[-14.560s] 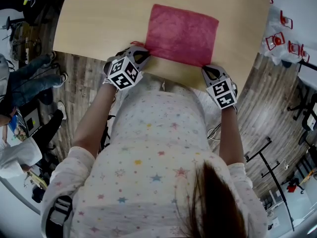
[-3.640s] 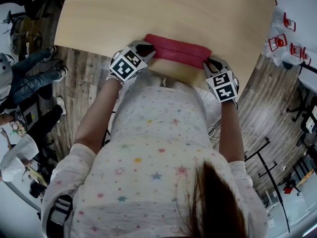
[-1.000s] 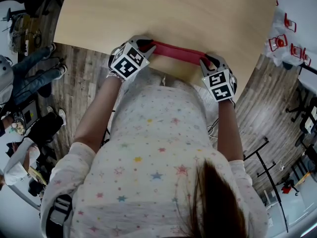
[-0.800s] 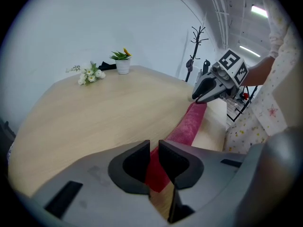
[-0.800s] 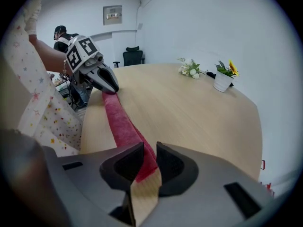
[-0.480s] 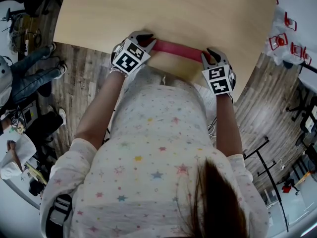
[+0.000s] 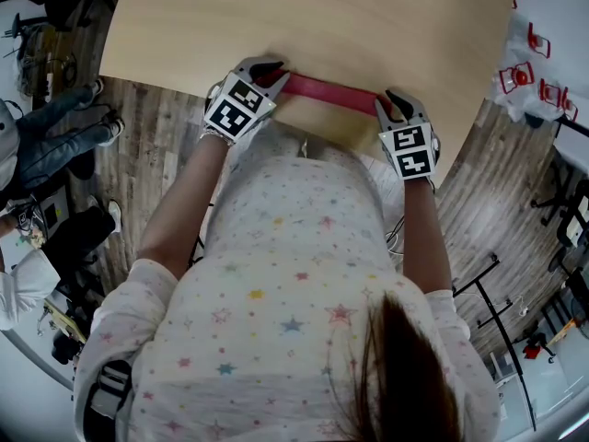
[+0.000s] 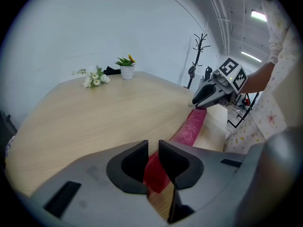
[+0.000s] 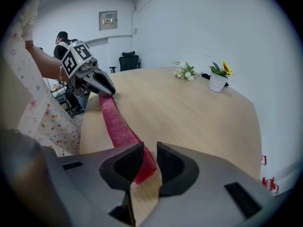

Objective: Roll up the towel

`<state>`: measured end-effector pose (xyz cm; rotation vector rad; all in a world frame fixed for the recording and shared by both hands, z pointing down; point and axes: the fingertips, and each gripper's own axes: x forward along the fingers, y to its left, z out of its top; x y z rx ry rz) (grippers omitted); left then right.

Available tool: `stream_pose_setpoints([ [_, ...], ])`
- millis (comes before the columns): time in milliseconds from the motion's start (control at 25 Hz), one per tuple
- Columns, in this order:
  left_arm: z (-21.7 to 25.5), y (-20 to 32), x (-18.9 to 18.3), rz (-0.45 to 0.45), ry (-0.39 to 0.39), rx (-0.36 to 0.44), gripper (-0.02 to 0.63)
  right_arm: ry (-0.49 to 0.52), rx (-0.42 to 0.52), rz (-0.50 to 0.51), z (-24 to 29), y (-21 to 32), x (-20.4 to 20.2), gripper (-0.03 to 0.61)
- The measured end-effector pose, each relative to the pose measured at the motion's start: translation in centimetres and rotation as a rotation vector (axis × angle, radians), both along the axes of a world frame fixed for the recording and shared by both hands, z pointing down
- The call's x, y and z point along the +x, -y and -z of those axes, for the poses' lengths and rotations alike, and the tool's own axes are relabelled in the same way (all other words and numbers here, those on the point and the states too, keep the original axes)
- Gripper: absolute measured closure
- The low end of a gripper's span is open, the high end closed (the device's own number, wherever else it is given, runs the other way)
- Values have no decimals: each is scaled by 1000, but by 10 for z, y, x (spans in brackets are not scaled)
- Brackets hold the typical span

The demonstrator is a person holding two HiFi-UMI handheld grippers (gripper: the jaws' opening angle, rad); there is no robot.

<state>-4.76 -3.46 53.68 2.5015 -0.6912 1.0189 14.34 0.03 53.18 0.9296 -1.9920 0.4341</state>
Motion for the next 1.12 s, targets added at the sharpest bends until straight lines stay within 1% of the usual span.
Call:
stream_pose_setpoints([
  [440, 13, 8, -7, 51, -31, 27, 558, 40, 34, -21, 15, 7, -6, 491],
  [840, 36, 20, -8, 85, -61, 87, 558, 92, 78, -60, 37, 20, -7, 492],
  [1000, 49, 26, -8, 106, -87, 118, 560, 129, 106, -85, 51, 26, -6, 502],
  [1120, 61, 30, -8, 117, -122, 137, 561, 149, 145, -98, 65, 33, -7, 519],
])
